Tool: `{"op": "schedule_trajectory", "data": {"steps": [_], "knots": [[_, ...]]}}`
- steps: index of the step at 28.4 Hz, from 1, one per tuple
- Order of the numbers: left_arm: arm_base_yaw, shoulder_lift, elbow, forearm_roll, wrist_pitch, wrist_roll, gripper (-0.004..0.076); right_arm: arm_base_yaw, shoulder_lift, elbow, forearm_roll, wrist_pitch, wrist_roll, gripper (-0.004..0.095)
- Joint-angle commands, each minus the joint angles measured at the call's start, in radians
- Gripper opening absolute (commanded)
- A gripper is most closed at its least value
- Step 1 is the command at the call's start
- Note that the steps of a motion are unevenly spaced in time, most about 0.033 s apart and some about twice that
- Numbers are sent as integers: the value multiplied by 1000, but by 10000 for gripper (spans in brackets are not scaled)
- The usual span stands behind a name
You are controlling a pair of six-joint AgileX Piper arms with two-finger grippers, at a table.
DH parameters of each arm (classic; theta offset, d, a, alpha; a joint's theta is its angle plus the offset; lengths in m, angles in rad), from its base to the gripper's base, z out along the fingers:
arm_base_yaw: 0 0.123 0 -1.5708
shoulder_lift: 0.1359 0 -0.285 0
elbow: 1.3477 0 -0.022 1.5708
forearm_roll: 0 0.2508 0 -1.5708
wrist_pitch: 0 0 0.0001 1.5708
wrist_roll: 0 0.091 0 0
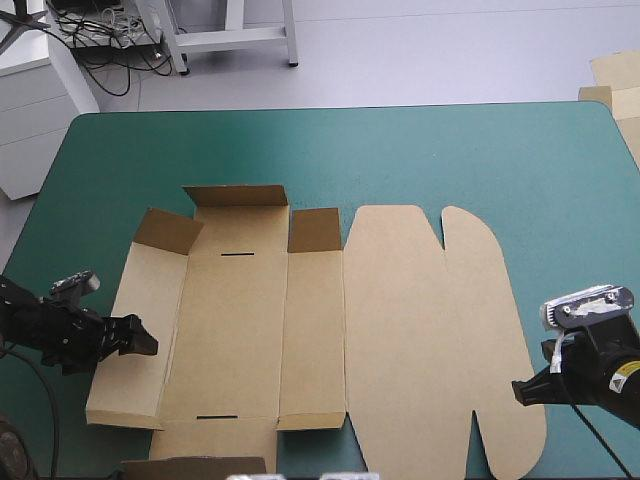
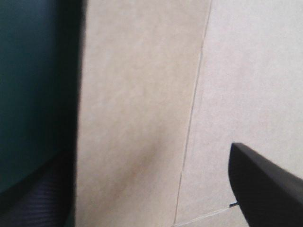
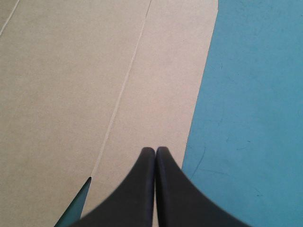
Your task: Fold the box
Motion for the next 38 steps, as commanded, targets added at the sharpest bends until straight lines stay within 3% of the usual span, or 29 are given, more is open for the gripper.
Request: {"op": "schedule_trajectory", "data": {"steps": [1,16,26,38], "knots": [[-34,-14,-18,-48,88,16,601,-4,2,-25,6,-50,-13,-20],[-38,-4,-16,-82,83,39,262,-4,2,-25,6,-46,-13,-20],[-38,-4,-16,-86,64,17,-10,-4,2,-25,8,-42,-13,-20],[-38,-4,-18,-156,21,98,-10,-4,2,-25,2,-19,-17,-20]]}}
